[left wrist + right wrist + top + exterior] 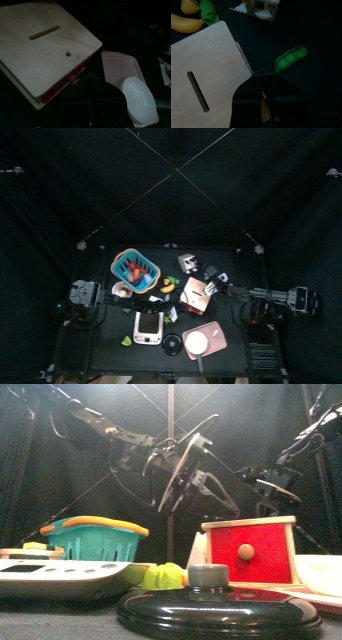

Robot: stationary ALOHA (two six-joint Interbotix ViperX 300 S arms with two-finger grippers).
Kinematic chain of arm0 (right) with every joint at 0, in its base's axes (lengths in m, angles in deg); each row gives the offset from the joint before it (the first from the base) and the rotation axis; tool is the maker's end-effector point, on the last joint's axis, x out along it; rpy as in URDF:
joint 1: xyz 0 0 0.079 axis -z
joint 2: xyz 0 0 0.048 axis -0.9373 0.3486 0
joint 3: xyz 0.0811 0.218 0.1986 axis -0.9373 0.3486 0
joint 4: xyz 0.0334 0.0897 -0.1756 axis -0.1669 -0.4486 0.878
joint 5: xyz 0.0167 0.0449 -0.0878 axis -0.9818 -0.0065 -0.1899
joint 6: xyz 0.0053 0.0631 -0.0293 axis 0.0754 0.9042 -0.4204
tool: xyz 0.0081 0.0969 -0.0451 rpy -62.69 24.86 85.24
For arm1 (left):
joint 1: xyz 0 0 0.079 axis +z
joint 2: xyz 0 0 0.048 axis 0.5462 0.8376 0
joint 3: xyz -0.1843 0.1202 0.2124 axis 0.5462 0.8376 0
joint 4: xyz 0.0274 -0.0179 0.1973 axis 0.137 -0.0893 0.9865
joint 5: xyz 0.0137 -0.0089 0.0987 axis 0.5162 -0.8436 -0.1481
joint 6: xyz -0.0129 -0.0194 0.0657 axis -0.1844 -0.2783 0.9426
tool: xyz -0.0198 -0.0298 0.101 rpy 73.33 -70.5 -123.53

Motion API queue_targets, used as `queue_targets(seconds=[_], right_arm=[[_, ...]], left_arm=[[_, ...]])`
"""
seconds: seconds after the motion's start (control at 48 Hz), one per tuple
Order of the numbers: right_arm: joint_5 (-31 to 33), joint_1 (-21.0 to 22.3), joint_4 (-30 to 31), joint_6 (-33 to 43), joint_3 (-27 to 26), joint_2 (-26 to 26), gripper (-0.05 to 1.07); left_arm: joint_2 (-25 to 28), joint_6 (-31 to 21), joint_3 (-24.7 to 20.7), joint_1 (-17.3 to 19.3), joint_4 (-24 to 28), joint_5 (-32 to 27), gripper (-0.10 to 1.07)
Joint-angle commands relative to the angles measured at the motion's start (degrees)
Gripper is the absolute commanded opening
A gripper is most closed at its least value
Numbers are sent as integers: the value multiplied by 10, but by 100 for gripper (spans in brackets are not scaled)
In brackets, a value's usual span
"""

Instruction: Straighten drawer

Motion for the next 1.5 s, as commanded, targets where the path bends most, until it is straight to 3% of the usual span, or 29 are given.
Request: queue_targets(seconds=[0.0,0.333,0.583,0.771,0.958,1.25,1.479], right_arm=[[3,0,-3,1,-7,-18,35],[49,-3,-17,3,8,-102,35],[119,-7,-106,3,31,-162,35],[86,-41,-160,4,64,-165,35],[5,-80,-185,4,95,-155,35],[-26,-79,-189,4,103,-139,35],[-26,-73,-179,4,103,-135,35]], left_arm=[[-42,0,5,-1,6,5,31],[-78,0,68,19,6,27,31],[-76,-1,90,66,5,27,31],[-78,-1,92,85,6,27,31],[-58,0,80,112,6,27,31],[-4,-1,40,134,5,24,31],[3,-1,11,131,6,20,31]])
